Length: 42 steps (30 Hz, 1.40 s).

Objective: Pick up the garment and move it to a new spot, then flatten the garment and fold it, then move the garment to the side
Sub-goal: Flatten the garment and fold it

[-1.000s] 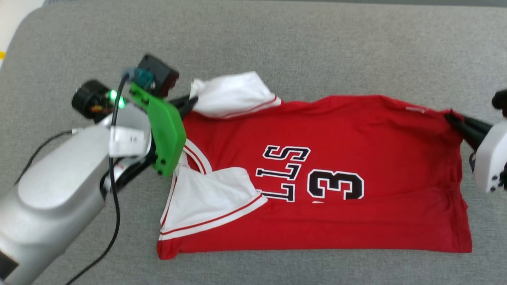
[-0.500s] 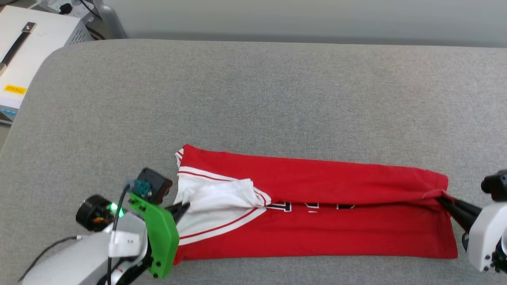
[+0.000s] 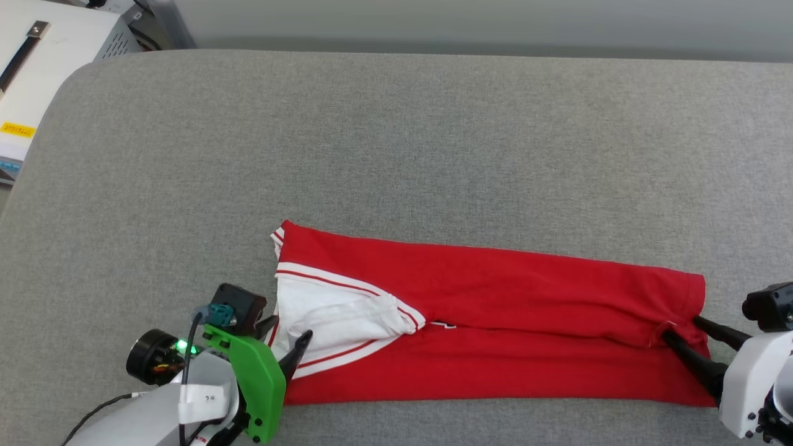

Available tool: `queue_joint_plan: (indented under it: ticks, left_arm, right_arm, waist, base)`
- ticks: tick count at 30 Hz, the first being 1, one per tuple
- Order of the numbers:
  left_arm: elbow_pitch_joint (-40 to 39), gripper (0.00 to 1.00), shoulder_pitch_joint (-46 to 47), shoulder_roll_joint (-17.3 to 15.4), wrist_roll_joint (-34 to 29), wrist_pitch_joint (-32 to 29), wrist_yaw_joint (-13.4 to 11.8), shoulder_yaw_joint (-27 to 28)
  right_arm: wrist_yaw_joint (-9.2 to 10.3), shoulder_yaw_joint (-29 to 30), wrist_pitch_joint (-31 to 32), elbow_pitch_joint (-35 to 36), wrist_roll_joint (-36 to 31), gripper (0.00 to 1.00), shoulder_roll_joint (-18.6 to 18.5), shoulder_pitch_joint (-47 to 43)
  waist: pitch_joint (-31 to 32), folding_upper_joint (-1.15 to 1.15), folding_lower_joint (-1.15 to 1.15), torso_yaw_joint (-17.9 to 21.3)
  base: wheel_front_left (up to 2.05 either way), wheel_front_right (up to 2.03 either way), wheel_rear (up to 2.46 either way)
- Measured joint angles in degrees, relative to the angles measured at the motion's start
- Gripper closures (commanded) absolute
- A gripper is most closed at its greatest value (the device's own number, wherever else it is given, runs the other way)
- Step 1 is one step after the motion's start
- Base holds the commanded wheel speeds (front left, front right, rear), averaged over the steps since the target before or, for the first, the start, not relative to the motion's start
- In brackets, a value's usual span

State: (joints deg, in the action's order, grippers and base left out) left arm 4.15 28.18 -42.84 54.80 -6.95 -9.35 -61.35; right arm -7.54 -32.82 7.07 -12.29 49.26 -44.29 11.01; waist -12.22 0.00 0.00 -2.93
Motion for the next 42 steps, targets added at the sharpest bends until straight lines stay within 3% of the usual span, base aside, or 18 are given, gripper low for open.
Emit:
queue_joint_plan:
  ticks: [5, 9, 16, 21, 30, 34, 38, 39, 40, 41, 42]
  left_arm:
    - [-1.70, 0.00, -2.29, -0.58, -0.33, 7.87, -4.71, 4.05]
    - [-3.42, 0.00, -3.57, -1.16, -2.88, 14.61, -10.05, 7.17]
    - [-4.70, 0.00, -4.97, 1.03, -8.12, 20.89, -17.51, 10.46]
    - [-4.41, 0.00, -5.90, 5.43, -12.93, 21.56, -21.17, 13.91]
    - [-4.82, 0.00, -12.69, 13.69, -23.30, 21.61, -22.84, 25.66]
    - [-5.19, 0.00, -16.18, 17.83, -28.27, 21.61, -21.98, 31.30]
    - [-5.91, 0.00, -19.28, 21.64, -32.73, 21.61, -18.84, 35.56]
    - [-5.97, 0.00, -19.84, 22.31, -33.62, 21.61, -18.05, 36.17]
    - [-5.95, 0.00, -20.45, 23.05, -34.92, 21.61, -17.25, 36.96]
    - [-5.97, 0.00, -21.06, 23.76, -35.77, 21.61, -16.49, 37.89]
    - [-6.00, 0.00, -21.91, 24.84, -37.28, 21.61, -14.95, 39.46]
  right_arm:
    - [0.01, 4.35, 1.33, 6.35, 6.86, 0.00, -1.83, -1.59]
    - [0.01, 9.79, 3.61, 9.79, 12.04, 0.00, -4.53, -2.80]
    - [0.01, 14.70, 12.59, 5.47, 19.37, 0.00, -7.37, -4.36]
    - [0.01, 13.97, 16.38, 2.05, 19.84, 0.00, -6.02, -4.44]
    - [0.01, 9.66, 19.49, -2.53, 19.12, 0.00, -0.13, -1.46]
    - [0.02, 7.54, 19.75, -3.88, 18.47, 0.00, 1.22, 0.66]
    - [0.09, 5.55, 19.56, -5.37, 18.37, 0.00, 2.09, 2.14]
    - [0.09, 5.13, 19.34, -5.64, 18.15, 0.25, 2.09, 2.32]
    - [0.09, 4.76, 18.67, -6.08, 17.75, 0.82, 2.16, 2.47]
    - [0.09, 4.54, 18.00, -6.54, 17.71, 1.00, 2.41, 2.50]
    - [0.09, 4.27, 17.25, -7.31, 17.74, 1.00, 2.30, 2.70]
  waist:
    - [2.08, 0.00, 0.00, 0.20]
    - [3.54, 0.00, 0.00, 0.22]
    - [3.49, 0.00, 0.00, -1.08]
    - [2.17, 0.00, 0.00, -2.50]
    - [-0.37, 0.00, 0.00, -4.74]
    - [-0.98, 0.00, 0.00, -5.27]
    - [-0.83, 0.00, 0.00, -5.35]
    - [-0.71, 0.00, 0.00, -5.34]
    - [-0.56, 0.00, 0.00, -5.33]
    - [-0.39, 0.00, 0.00, -5.31]
    - [0.01, 0.00, 0.00, -5.23]
  base:
    - [0.00, 0.00, 0.00]
    - [0.00, 0.00, 0.00]
    - [0.00, 0.00, 0.00]
    - [0.00, 0.00, 0.00]
    - [0.00, 0.00, 0.00]
    - [0.00, 0.00, 0.00]
    - [0.00, 0.00, 0.00]
    - [0.00, 0.00, 0.00]
    - [0.00, 0.00, 0.00]
    - [0.00, 0.00, 0.00]
    - [0.00, 0.00, 0.00]
